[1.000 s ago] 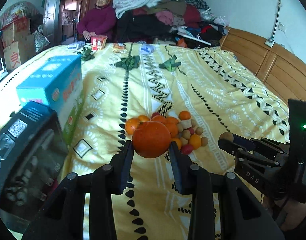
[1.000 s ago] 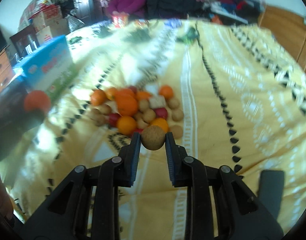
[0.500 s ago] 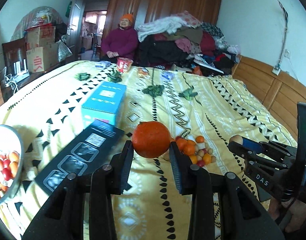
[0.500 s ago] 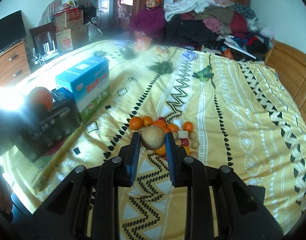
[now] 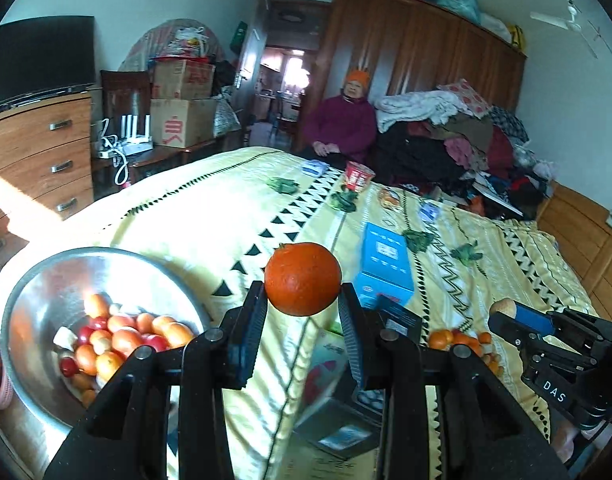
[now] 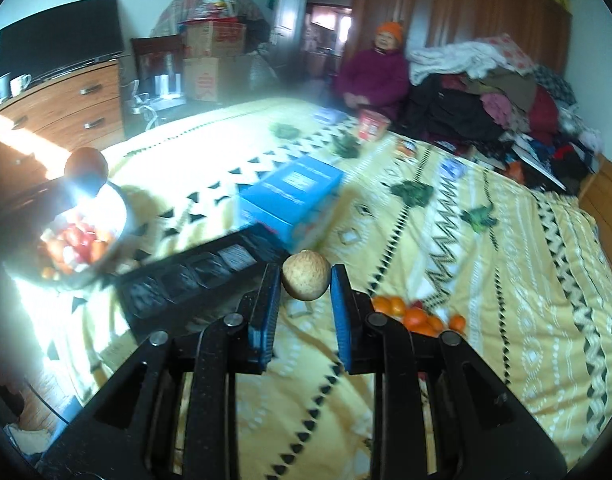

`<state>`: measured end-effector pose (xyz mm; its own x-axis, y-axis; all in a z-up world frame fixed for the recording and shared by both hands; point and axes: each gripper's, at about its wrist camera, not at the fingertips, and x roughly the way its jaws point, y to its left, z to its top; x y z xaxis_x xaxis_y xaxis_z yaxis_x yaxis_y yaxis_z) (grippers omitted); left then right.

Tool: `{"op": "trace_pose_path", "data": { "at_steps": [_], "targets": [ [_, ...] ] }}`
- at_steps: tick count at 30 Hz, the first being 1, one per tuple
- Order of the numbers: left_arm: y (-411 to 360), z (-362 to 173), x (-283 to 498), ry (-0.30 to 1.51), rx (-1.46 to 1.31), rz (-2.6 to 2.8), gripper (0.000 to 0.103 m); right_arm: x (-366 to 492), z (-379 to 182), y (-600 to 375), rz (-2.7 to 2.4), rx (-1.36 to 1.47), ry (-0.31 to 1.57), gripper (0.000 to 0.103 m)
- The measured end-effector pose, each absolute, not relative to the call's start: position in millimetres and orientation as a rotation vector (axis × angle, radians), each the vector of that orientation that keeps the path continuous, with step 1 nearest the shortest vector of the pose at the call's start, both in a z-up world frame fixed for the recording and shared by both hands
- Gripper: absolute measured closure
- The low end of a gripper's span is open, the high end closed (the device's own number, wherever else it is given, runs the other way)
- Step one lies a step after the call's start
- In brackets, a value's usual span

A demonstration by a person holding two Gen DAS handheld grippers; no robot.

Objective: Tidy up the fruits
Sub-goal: 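Carry the orange and kiwi over to the steel bowl, then open the left tool to drop the orange while the right drops the kiwi into the bowl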

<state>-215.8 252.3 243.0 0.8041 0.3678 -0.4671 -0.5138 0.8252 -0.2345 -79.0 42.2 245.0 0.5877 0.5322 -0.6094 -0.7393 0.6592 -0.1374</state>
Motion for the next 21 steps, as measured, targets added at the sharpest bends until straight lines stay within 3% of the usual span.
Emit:
{"op": "trace_pose_path", "data": {
  "at_steps": [11, 21],
  "targets": [
    [363.0, 227.5, -289.1, 0.399, -0.466, 0.74, 0.066, -134.6, 246.5, 167.6, 1.018, -0.47, 0.579, 0.077],
    [406.4, 188.5, -316.4, 0.461, -0.526, 0.801, 0.066, -163.8, 222.9, 245.7, 1.146, -0.523, 0.683, 0.077]
  ]
}}
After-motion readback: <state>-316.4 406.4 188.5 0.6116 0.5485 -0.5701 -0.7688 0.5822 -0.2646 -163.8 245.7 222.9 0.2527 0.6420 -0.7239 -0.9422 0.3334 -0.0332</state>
